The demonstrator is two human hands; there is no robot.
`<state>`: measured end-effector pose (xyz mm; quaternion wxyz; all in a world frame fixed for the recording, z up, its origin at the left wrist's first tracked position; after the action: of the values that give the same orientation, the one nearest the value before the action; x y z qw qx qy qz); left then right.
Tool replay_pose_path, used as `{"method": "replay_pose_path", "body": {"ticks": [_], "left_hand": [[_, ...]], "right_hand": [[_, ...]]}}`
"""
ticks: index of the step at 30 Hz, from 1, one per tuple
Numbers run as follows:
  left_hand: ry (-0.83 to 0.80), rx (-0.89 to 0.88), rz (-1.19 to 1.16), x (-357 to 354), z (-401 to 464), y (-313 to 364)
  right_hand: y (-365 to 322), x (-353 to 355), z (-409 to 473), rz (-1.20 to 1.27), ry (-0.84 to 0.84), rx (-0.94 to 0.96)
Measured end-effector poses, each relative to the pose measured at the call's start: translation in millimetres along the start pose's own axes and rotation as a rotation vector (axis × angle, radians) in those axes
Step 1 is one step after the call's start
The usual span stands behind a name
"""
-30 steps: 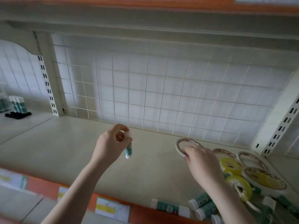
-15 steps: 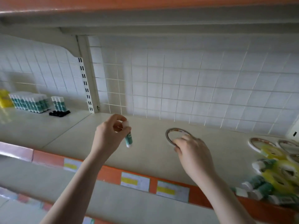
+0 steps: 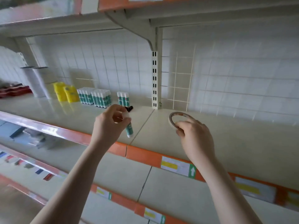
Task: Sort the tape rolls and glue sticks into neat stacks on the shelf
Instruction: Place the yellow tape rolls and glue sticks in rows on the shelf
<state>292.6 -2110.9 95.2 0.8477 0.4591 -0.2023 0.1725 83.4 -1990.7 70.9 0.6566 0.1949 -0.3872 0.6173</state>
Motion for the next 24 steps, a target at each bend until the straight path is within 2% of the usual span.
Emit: {"method": "replay_pose_path", "body": {"ticks": [9, 17, 24], "left_hand": [[0.005, -0.023, 0.026, 10, 81, -57], [-0.082, -0.074, 0.067, -24, 161, -76], [-0.197, -0.108, 0.111, -77, 210, -84]], "right_hand": [[-65, -68, 73, 0.002, -0.03, 0.084], [-68, -111, 129, -0.112, -0.107, -0.012], [-62, -136, 144, -0.186, -0.187, -0.081]]}}
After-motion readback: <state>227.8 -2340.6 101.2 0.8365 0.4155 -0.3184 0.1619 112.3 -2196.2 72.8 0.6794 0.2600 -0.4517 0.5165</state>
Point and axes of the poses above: each hand's wrist, its own z-axis towards the middle knuckle, its own x-axis out of the back of the hand, y = z × x, the point moved 9 cm from there along z, towards the middle knuckle, and after that the axes turned 4 degrees about x, right-handed, at the moved point
